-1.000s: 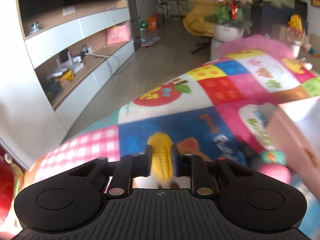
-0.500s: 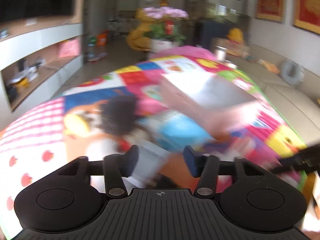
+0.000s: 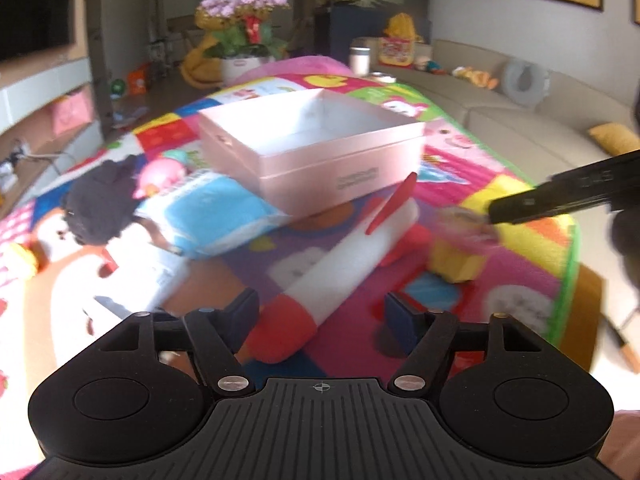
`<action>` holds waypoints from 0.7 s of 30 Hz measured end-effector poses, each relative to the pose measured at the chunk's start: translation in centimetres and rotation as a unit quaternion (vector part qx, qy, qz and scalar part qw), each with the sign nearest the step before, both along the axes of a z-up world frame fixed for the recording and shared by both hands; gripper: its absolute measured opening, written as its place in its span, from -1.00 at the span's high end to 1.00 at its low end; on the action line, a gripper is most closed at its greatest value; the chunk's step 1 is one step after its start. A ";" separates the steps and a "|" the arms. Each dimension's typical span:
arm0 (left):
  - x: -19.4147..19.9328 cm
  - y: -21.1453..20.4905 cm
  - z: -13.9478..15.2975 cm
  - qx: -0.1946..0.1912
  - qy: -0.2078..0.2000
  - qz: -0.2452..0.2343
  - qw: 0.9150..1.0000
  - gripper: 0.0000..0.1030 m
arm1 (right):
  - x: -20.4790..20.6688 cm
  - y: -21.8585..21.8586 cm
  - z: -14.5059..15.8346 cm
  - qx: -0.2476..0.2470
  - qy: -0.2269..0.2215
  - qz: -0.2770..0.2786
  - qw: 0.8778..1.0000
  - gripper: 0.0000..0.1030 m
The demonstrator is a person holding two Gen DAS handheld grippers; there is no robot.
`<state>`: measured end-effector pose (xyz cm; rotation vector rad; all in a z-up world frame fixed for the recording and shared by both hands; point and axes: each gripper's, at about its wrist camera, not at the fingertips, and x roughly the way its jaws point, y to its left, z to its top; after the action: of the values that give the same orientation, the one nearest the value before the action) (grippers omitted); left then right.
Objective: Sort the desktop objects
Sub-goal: 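Lift the cup toy with the right tool while the left carries the corn toy toward the pink box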
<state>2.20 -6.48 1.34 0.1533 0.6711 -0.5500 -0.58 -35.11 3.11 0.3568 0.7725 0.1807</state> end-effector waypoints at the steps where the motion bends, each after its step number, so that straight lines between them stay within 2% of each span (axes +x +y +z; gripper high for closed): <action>1: -0.4 -0.1 0.1 -0.006 0.005 -0.009 1.000 -0.60 | -0.1 0.0 0.0 0.000 -0.004 0.003 1.000 0.04; 3: -1.3 -0.1 0.5 -0.021 0.017 -0.034 0.999 -0.75 | -0.1 0.2 0.1 0.000 -0.011 0.010 1.000 0.00; 6: -2.6 -0.2 0.7 -0.049 0.046 -0.076 0.995 -0.82 | -0.4 0.6 0.3 -0.011 -0.029 0.015 0.999 -0.18; 8: -3.1 -0.4 0.5 -0.041 0.043 -0.069 0.996 -0.87 | -0.6 1.1 0.6 -0.026 -0.044 0.018 0.999 -0.29; 11: -3.1 0.0 0.1 -0.020 0.025 -0.028 0.999 -0.90 | -1.3 2.3 1.0 -0.057 -0.067 0.032 0.996 -0.42; 14: -2.4 1.2 0.1 -0.030 0.028 0.014 0.999 -0.95 | -1.9 3.8 1.2 -0.090 -0.086 0.051 0.991 -0.48; 17: -1.4 3.1 1.2 -0.025 -0.009 0.055 0.998 -0.96 | -2.0 4.7 1.1 -0.096 -0.086 0.064 0.990 -0.57; 19: -0.1 5.0 2.1 -0.012 -0.050 0.114 0.992 -0.96 | -2.0 5.2 1.0 -0.100 -0.085 0.063 0.989 -0.61; 21: 2.1 7.5 2.6 0.007 -0.089 0.173 0.981 -0.96 | -1.9 5.7 0.9 -0.104 -0.086 0.062 0.989 -0.61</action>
<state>4.29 1.06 3.91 0.0951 0.5130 -0.1946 -2.49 -29.46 4.02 0.0925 0.6368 0.2422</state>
